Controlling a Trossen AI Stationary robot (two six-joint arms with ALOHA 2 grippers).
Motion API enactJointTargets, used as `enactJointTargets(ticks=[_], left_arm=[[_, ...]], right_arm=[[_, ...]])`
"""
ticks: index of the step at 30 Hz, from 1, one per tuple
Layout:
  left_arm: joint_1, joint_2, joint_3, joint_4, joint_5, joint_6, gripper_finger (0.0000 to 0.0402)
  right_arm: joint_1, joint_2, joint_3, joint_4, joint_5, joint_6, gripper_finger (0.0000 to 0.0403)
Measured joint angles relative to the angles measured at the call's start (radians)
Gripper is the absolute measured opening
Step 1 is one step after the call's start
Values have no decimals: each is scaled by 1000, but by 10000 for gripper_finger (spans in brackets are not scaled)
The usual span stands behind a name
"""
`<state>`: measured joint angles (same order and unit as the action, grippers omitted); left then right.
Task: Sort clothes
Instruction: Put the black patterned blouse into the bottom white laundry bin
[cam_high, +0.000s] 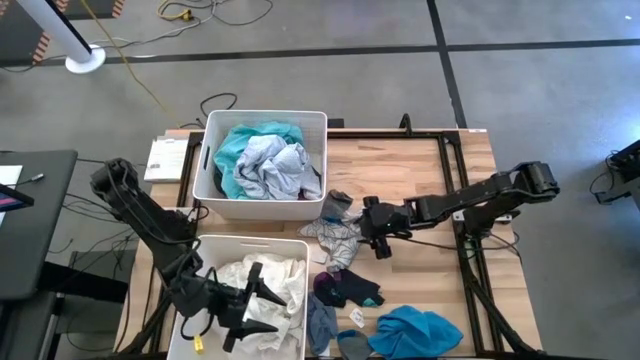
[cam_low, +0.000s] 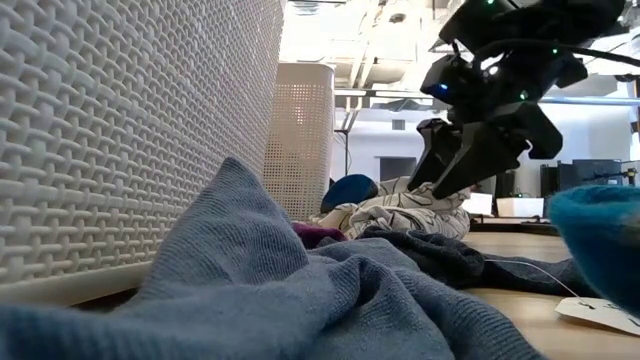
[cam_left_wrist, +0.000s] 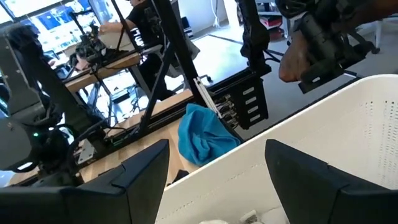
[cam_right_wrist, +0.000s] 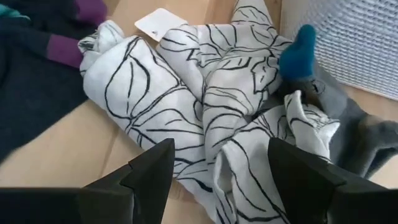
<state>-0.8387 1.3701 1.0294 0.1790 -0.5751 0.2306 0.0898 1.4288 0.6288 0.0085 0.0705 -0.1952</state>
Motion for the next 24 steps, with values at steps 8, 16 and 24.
enactJointTargets(ticks=[8,16,24], left_arm=[[0,6,0,-1,21,-1,261],[-1,7,0,-1,21,-10,261],[-3,7,0,-4,21,-24,261]], right_arm=[[1,22,-18,60,-16,4,276],[2,236,19,131,-18,-24,276],[8,321,83,124,-14,-26,219]])
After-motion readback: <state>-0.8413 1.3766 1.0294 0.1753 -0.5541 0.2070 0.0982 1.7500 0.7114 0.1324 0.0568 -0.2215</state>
